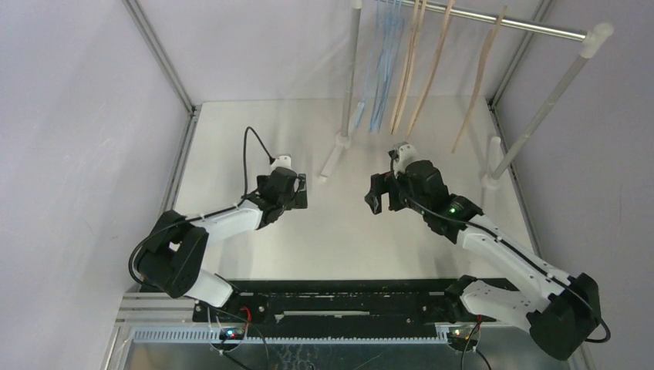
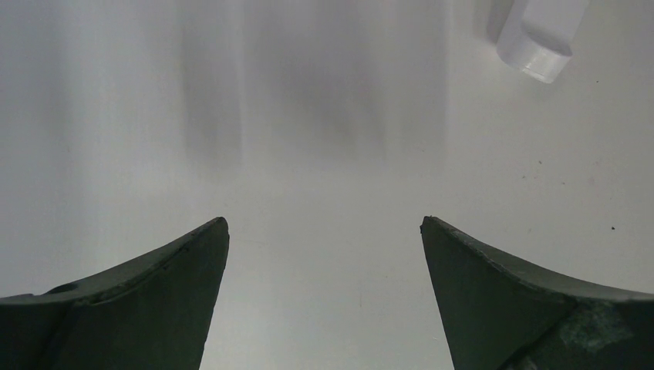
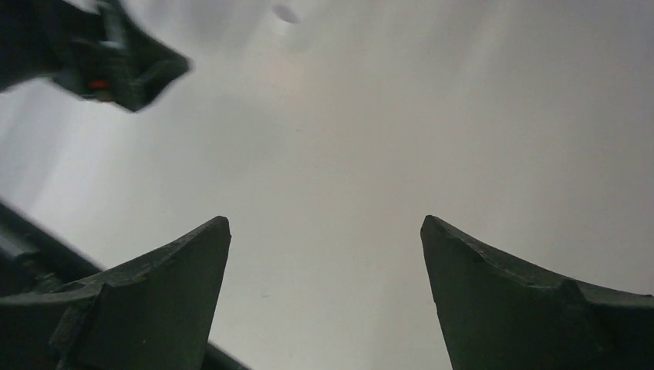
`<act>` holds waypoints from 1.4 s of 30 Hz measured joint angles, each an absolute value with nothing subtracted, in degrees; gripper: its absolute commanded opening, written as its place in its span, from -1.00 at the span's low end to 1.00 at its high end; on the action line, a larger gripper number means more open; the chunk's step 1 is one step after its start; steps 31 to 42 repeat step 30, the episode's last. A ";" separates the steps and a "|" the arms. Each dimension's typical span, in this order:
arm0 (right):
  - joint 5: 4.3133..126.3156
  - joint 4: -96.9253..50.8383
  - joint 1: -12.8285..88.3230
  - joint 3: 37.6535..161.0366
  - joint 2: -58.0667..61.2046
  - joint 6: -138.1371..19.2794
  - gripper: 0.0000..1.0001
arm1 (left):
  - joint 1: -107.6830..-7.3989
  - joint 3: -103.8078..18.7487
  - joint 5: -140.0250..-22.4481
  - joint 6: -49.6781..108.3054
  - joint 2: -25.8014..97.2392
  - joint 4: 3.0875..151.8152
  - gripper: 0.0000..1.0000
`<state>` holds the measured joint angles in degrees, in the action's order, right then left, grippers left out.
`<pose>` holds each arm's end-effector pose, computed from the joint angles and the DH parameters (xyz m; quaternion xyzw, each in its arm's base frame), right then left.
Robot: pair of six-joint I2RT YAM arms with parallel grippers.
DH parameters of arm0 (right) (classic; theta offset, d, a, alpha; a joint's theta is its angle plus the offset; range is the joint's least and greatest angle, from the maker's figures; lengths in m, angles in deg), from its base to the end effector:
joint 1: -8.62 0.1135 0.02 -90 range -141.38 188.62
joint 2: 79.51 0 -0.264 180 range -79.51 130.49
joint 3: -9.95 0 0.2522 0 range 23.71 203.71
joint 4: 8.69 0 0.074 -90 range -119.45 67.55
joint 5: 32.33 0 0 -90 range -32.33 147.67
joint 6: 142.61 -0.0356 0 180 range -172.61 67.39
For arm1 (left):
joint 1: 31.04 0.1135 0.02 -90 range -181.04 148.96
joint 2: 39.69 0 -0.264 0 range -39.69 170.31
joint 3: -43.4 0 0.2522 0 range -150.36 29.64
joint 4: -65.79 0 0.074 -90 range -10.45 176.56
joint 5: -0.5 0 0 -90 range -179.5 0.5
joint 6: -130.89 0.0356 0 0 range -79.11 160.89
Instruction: Organize the hangers
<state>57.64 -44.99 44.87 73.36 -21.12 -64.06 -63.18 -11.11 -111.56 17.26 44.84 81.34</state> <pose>0.1827 0.1339 0.3035 -0.1870 0.8513 0.1980 0.4485 0.2511 -0.1419 0.1737 -0.0047 0.9115 -0.0170 0.4108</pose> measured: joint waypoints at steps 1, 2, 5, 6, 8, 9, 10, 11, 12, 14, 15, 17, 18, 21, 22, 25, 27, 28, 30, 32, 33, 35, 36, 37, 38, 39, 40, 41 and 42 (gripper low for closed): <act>56.83 -43.64 44.00 71.46 -20.42 -63.95 1.00 | -63.18 -11.11 -111.80 17.43 44.84 81.34 0.99; 56.00 -42.13 43.01 69.71 -19.68 -63.86 1.00 | -63.18 -11.11 -111.85 17.47 44.84 81.31 0.99; 53.64 -37.32 40.80 65.51 -17.23 -63.82 1.00 | -63.18 -11.11 -111.82 17.69 44.84 81.05 0.99; 52.99 -35.75 40.32 64.22 -16.47 -63.84 1.00 | -63.18 -11.11 -111.82 17.91 44.84 80.88 0.99; 52.07 -32.40 39.41 61.53 -15.22 -64.03 1.00 | -63.18 -11.11 -111.80 18.06 44.87 80.53 0.99; 51.80 -30.81 38.86 60.14 -14.56 -64.19 1.00 | -63.18 -11.11 -111.80 18.11 44.89 80.33 0.99; 51.72 -29.45 38.38 59.09 -13.84 -64.36 1.00 | -63.18 -11.11 -111.80 18.22 45.00 80.05 0.99; 51.74 -27.86 37.72 58.10 -12.84 -64.58 1.00 | -63.18 -11.11 -111.78 18.37 45.24 79.63 0.99; 51.76 -26.90 37.26 57.62 -11.98 -64.78 1.00 | -63.18 -11.11 -111.76 18.44 45.61 79.26 0.99; 51.74 -25.06 36.19 57.38 -9.69 -65.48 1.00 | -63.18 -11.11 -111.63 18.46 46.61 78.58 0.99; 51.70 -23.88 35.62 57.38 -8.38 -65.89 1.00 | -63.18 -11.11 -111.56 18.48 47.18 78.30 0.99; 51.26 -22.37 35.10 57.38 -6.76 -66.29 1.00 | -63.18 -11.11 -111.34 18.50 47.95 78.01 0.99; 51.08 -22.09 34.95 57.38 -6.52 -66.37 1.00 | -63.18 -11.11 -111.32 18.54 48.12 77.88 0.99; 50.60 -20.95 33.81 57.56 -5.84 -66.66 1.00 | -63.18 -11.29 -111.32 18.98 48.19 77.40 0.99; 50.60 -20.86 33.35 57.86 -5.62 -66.70 1.00 | -63.18 -11.55 -111.30 19.05 48.19 77.38 0.99; 50.25 -20.51 32.19 59.09 -5.03 -66.70 1.00 | -63.18 -12.75 -111.32 19.55 48.19 76.90 0.99; 49.73 -20.08 31.82 59.70 -5.01 -66.70 1.00 | -63.18 -13.06 -111.32 19.92 48.19 76.13 0.99; 49.42 -19.77 31.67 59.90 -5.01 -66.72 1.00 | -63.18 -13.06 -111.32 19.99 48.19 75.92 0.99; 49.16 -19.14 31.41 59.90 -5.01 -66.90 1.00 | -63.18 -13.06 -111.32 20.01 48.19 75.78 0.99; 49.16 -19.14 31.41 59.90 -5.01 -66.90 1.00 | -63.18 -13.06 -111.32 20.01 48.19 75.78 0.99; 49.16 -19.14 31.41 59.90 -5.01 -66.90 1.00 | -63.18 -13.06 -111.32 20.01 48.19 75.78 0.99; 49.16 -19.14 31.41 59.90 -5.01 -66.90 1.00 | -63.18 -13.06 -111.32 20.01 48.19 75.78 0.99; 49.16 -19.14 31.41 59.90 -5.01 -66.90 1.00 | -63.18 -13.06 -111.32 20.01 48.19 75.78 0.99; 49.16 -19.14 31.41 59.90 -5.01 -66.90 1.00 | -63.18 -13.06 -111.32 20.01 48.19 75.78 0.99; 49.16 -19.14 31.41 59.90 -5.01 -66.90 1.00 | -63.18 -13.06 -111.32 20.01 48.19 75.78 0.99; 49.16 -19.14 31.41 59.90 -5.01 -66.90 1.00 | -63.18 -13.06 -111.32 20.01 48.19 75.78 0.99; 49.16 -19.14 31.41 59.90 -5.01 -66.90 1.00 | -63.18 -13.06 -111.32 20.01 48.19 75.78 0.99; 49.16 -19.14 31.41 59.90 -5.01 -66.90 1.00 | -63.18 -13.06 -111.32 20.01 48.19 75.78 0.99; 49.16 -19.14 31.41 59.90 -5.01 -66.90 1.00 | -63.18 -13.06 -111.32 20.01 48.19 75.78 0.99</act>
